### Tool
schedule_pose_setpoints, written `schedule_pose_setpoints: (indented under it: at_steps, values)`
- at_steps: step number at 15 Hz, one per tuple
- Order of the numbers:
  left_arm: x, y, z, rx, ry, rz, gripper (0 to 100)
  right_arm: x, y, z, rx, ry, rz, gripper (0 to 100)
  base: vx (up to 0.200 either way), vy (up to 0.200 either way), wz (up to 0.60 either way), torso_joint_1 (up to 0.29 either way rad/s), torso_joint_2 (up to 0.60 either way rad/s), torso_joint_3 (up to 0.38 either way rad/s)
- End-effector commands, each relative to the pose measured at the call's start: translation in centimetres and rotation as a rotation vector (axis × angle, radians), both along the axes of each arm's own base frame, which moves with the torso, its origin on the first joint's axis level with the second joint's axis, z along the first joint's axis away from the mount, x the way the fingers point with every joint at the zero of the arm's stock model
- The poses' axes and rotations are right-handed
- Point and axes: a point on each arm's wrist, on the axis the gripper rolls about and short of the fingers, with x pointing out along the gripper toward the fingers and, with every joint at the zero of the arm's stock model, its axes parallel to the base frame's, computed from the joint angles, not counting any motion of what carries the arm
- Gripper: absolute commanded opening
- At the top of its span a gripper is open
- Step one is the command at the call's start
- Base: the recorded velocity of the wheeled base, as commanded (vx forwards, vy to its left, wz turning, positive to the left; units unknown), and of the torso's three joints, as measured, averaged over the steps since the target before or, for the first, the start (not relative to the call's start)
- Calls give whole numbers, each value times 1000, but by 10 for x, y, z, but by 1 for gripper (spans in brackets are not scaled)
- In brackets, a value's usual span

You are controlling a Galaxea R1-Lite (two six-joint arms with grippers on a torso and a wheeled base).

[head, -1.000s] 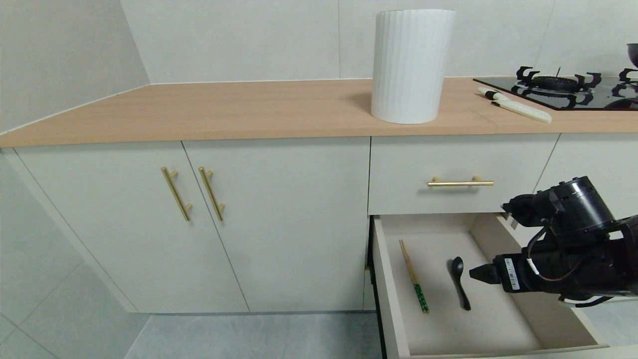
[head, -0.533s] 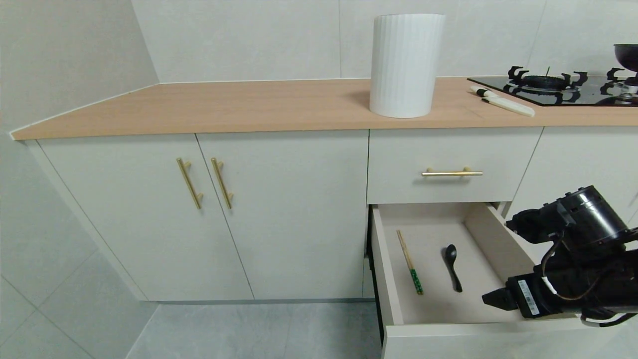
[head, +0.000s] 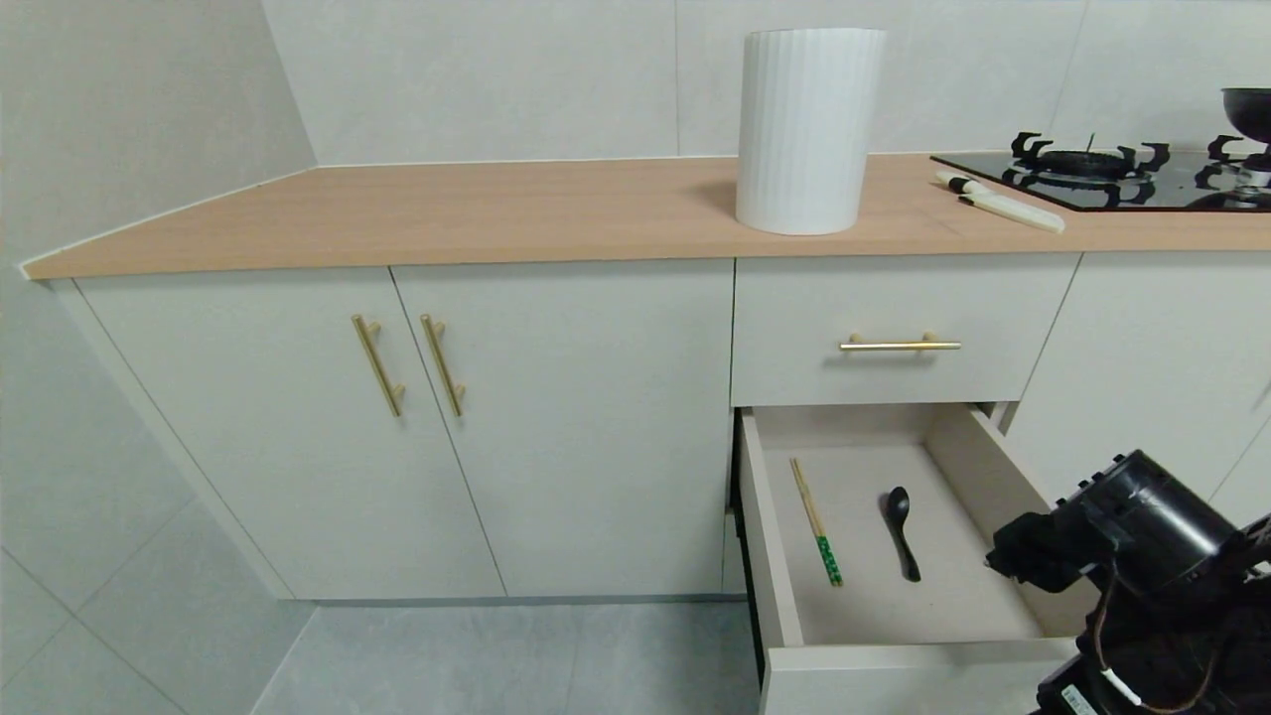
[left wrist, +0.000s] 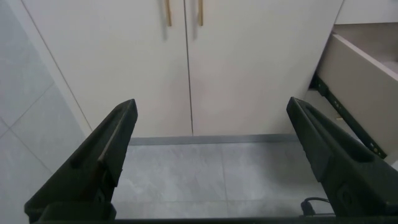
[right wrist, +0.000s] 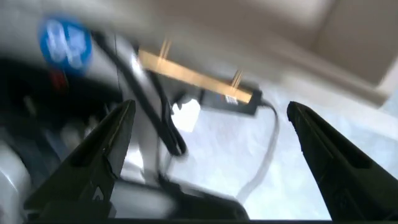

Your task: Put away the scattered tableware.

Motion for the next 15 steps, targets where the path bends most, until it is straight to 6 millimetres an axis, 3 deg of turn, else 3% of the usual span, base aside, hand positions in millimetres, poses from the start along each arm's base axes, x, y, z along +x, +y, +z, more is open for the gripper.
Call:
schedule_pose_setpoints:
  at_steps: [1,7,15]
  values:
    - [0,0,0,0,1,0,100,-2,2,-5,-14,22,19,100,0,0,0,0,0,0]
    - [0,0,0,0,1,-1,100,10,11,-40,-125,158,38,100,0,0,0,0,0,0]
    - [0,0,0,0,1,-1,100,33,16,-45,-68,86,-54,100,0,0,0,0,0,0]
